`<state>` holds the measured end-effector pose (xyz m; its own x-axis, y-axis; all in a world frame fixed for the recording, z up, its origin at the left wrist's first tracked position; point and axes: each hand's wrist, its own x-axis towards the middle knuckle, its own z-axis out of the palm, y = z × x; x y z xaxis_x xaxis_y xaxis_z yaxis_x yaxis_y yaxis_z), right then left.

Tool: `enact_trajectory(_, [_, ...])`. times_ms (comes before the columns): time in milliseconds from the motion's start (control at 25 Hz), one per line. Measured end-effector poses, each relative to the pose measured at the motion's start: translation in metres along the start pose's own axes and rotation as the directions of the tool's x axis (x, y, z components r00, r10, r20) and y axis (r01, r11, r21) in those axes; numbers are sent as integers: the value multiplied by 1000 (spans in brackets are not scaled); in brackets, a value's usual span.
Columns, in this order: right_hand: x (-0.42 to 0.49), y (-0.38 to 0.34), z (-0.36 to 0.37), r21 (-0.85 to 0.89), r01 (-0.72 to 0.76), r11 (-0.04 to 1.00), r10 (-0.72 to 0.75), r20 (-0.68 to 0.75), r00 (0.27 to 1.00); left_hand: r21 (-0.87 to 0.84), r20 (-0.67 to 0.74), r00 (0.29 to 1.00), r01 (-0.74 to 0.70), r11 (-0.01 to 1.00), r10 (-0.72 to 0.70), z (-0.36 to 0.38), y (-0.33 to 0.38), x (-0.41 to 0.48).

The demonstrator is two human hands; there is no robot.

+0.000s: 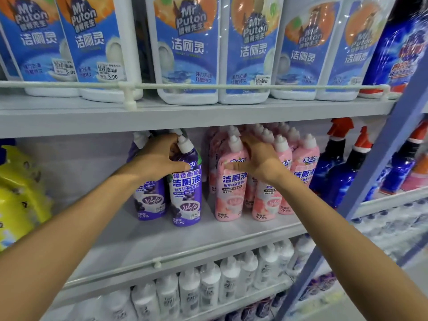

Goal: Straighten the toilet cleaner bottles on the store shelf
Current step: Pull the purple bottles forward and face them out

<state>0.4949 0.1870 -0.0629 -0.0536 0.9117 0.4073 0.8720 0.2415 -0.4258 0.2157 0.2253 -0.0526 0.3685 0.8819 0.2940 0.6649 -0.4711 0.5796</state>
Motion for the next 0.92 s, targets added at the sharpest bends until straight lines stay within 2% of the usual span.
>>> enact_trajectory(160, [18, -6, -6, -122, 32, 992, -29, 25, 999, 59, -45, 999, -19, 998, 21, 1, 2, 10])
enact_trajectory(360, [36, -18, -15, -303, 89, 949, -65, 87, 994, 120, -11, 998, -59, 991, 61, 0, -3, 25])
enact_trajectory(560, [37, -6, -25, -327, 122, 937, -98, 88, 991, 219, 15, 998, -59, 974, 57, -3, -5, 37])
enact_trajectory(720, [33, -9, -28, -251, 154, 956, -141, 67, 988, 210, 23, 999, -41, 977, 37, -5, -10, 41])
enact_trajectory(920, [24, -10, -20, -139, 118, 983, -130, -78, 988, 146, -48, 996, -62, 987, 69, -1, -14, 31])
